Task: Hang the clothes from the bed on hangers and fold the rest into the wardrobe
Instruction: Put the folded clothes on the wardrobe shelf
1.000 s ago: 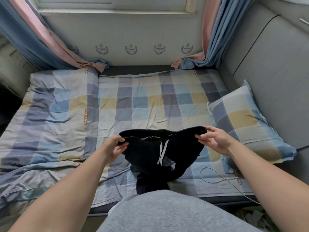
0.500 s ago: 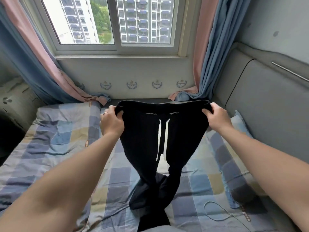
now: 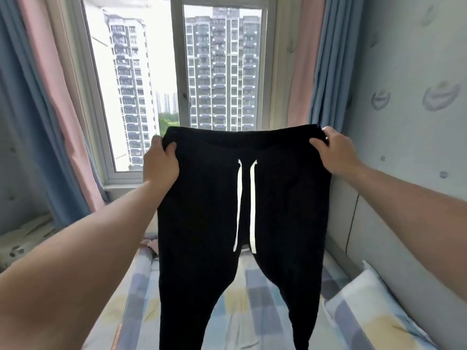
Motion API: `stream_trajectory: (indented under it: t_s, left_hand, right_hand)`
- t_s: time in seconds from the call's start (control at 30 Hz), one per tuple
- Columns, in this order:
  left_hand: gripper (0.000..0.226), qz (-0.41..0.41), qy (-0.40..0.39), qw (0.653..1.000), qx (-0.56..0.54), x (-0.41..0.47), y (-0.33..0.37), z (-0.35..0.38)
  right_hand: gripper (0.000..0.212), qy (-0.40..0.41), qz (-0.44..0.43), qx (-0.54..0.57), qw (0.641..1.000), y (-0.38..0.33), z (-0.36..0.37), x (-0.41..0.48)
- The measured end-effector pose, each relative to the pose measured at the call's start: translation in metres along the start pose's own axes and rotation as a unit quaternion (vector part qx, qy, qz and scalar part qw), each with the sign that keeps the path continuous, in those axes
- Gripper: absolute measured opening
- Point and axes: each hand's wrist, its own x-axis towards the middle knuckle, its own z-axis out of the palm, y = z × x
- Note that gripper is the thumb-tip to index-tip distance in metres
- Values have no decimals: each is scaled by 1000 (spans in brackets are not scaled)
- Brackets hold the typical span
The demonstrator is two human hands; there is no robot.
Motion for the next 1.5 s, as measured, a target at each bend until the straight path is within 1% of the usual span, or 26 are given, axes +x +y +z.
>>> stream_trajectory:
  t_s: [0.13,0.2,0.3,0.37,0.4,0.47,0.53,0.63,0.7,0.83,0.93,1.0,1.07,1.1,1.17,1.2,1.27,1.3,1.33,1.37,1.4,1.43,1.47,1.5]
  left_hand:
    - [14,-13,9,1000,-20,31,37,-11]
    - [23,-47,4,998,-34,45,57,-16]
    - [34,-157,-9,985,-72,62,87,-23]
    - [34,-234,-36,964,-122,67,109,-29]
    - [34,-248,-58,956,-145,69,120,-31]
    - [33,-245,-107,945,-187,72,141,-32]
    - [32,-227,-135,935,-238,72,161,-31]
    - [19,-166,-179,923,-296,63,189,-30]
    - [16,-121,-209,916,-320,56,204,-32]
    - [21,-47,-244,912,-328,41,225,-42]
    - [28,-35,-302,891,-338,30,230,-51]
    - [43,-39,-332,873,-356,26,226,-55]
    - [56,-37,-315,875,-367,24,220,-54]
    - [58,-39,-292,882,-367,24,218,-53]
    - [53,-56,-234,899,-365,27,216,-51]
    - [50,-67,-213,905,-362,30,215,-52]
    - [49,-80,-201,907,-361,38,211,-59]
    - [49,-82,-202,905,-366,44,208,-65]
    - [49,-80,-202,902,-373,51,206,-73]
    - [47,-76,-201,899,-380,59,202,-81]
    - [46,-71,-201,896,-390,68,199,-90]
    - [44,-67,-204,890,-403,76,195,-100]
    - [43,-64,-210,881,-418,84,191,-109]
    - [41,-64,-221,873,-430,92,187,-118]
  right_hand:
    - [21,20,0,0,1000,-34,-21,32]
    - [20,20,8,6,1000,-51,-31,46]
    - [25,7,68,32,997,-78,-44,65]
    - [20,-5,130,94,987,-98,-50,71]
    - [16,-14,154,139,978,-110,-52,72]
    - [13,-35,172,213,961,-132,-55,75]
    - [12,-61,160,257,951,-154,-57,78]
    - [10,-99,118,279,948,-183,-56,79]
    - [11,-107,89,288,947,-198,-55,77]
    - [21,-105,28,278,954,-223,-52,71]
    - [24,-95,-14,262,960,-234,-53,68]
    - [25,-116,-17,269,956,-239,-56,68]
    - [26,-157,-4,292,944,-244,-60,69]
    - [27,-180,2,306,935,-246,-62,69]
    - [28,-202,1,322,925,-250,-61,70]
    - [27,-186,-7,319,929,-250,-60,71]
    - [26,-106,-24,277,955,-244,-54,73]
    - [35,-60,-22,240,969,-238,-50,74]
    - [51,-25,-6,212,977,-231,-45,73]
    - [72,-18,25,212,977,-223,-41,71]
    - [87,-49,61,243,967,-214,-35,69]
    - [96,-114,93,295,944,-206,-28,67]
    - [98,-205,119,351,906,-201,-19,65]
    - [95,-301,124,393,860,-199,-9,62]
